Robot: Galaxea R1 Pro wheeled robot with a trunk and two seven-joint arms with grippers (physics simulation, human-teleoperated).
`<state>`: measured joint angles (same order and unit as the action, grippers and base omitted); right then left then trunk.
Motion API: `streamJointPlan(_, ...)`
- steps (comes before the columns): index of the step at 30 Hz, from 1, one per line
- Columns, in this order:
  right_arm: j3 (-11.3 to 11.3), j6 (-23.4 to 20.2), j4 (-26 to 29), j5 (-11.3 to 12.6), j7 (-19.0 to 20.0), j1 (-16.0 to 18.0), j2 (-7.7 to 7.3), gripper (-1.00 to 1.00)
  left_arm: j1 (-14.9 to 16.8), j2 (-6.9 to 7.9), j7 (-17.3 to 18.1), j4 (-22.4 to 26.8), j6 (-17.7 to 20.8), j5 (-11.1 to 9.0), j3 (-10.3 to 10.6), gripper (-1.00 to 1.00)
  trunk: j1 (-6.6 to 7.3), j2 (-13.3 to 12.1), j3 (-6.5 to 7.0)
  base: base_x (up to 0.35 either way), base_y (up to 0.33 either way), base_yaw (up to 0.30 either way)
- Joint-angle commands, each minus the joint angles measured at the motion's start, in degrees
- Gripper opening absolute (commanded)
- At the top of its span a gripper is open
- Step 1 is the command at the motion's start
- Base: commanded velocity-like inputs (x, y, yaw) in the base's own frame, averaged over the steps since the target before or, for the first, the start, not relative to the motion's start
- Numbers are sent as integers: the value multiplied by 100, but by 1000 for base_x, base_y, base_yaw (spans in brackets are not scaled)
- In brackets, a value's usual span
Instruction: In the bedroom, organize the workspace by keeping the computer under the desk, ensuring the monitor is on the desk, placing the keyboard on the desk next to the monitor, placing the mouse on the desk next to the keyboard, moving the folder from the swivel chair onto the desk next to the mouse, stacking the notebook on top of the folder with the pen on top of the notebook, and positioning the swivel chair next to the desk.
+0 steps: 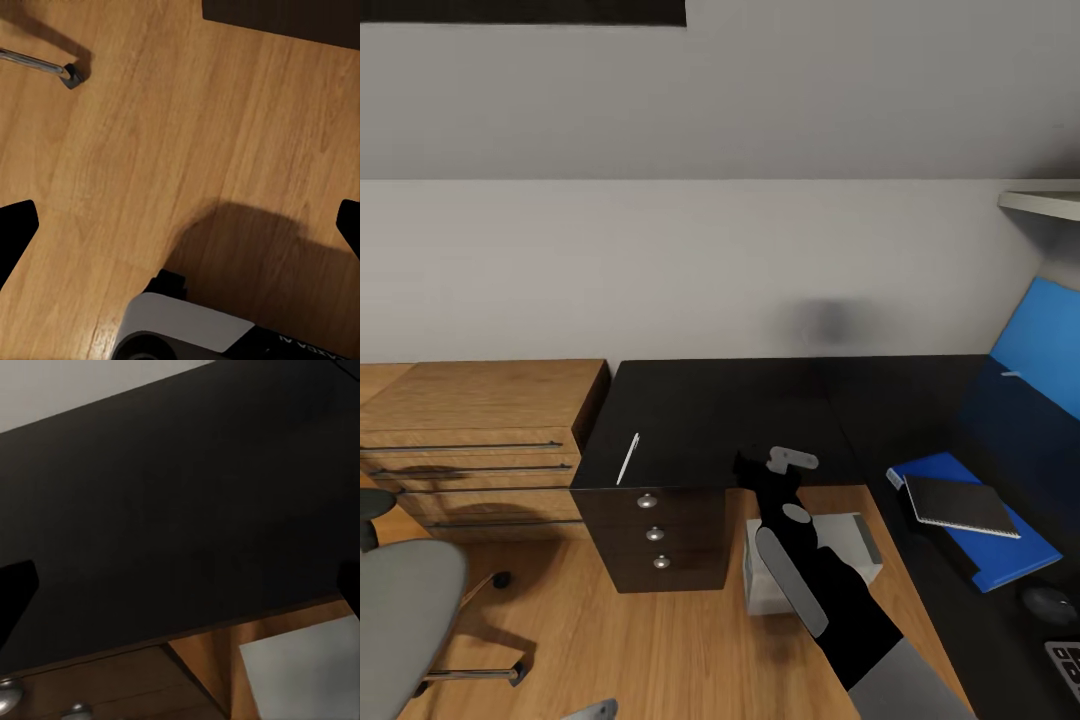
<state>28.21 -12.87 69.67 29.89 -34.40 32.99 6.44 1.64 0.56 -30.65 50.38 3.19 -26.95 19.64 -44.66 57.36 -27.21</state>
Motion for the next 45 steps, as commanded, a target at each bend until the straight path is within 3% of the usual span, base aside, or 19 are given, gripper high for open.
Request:
streamJointPlan(1,9,-25,8,25,-40,6,-2,100,3,6,-46,12,30,-14,22,100,-1,5,-6,0,0,0)
streamJointPlan(7,9,-23,18,20,-41,6,-5,100,3,6,-44,28,13,-13,17,100,-1,5,-6,6,5,0)
streamJointPlan(13,23,-23,12,17,-48,6,9,100,3,6,-23,38,-331,-13,20,100,-1,5,-6,222,178,32)
streamJointPlan(22,51,-27,-9,17,-37,6,17,100,3,6,-12,33,-434,-14,22,100,-1,5,-6,254,218,224)
streamJointPlan(24,166,-27,-16,17,-35,6,20,100,3,6,-13,33,-438,-13,22,100,-1,5,-6,155,135,271)
streamJointPlan(29,755,-8,-30,-2,-51,6,29,100,3,6,-19,33,-441,-13,31,100,-1,5,-8,58,50,275)
streamJointPlan(32,936,34,-40,-4,-58,6,40,100,3,6,-20,33,-442,-13,34,100,-1,5,-14,19,16,274)
streamJointPlan(36,1077,105,-116,-2,-64,6,65,100,3,6,-20,33,-442,-13,38,100,-1,5,-26,8,7,270)
streamJointPlan(40,1129,146,-445,-19,-62,6,188,100,3,2,-20,33,-442,-13,40,100,-1,5,-40,1,1,262)
streamJointPlan(45,1134,150,-535,-233,-64,6,236,100,3,-2,-20,33,-442,-13,40,100,-1,5,-62,0,0,248)
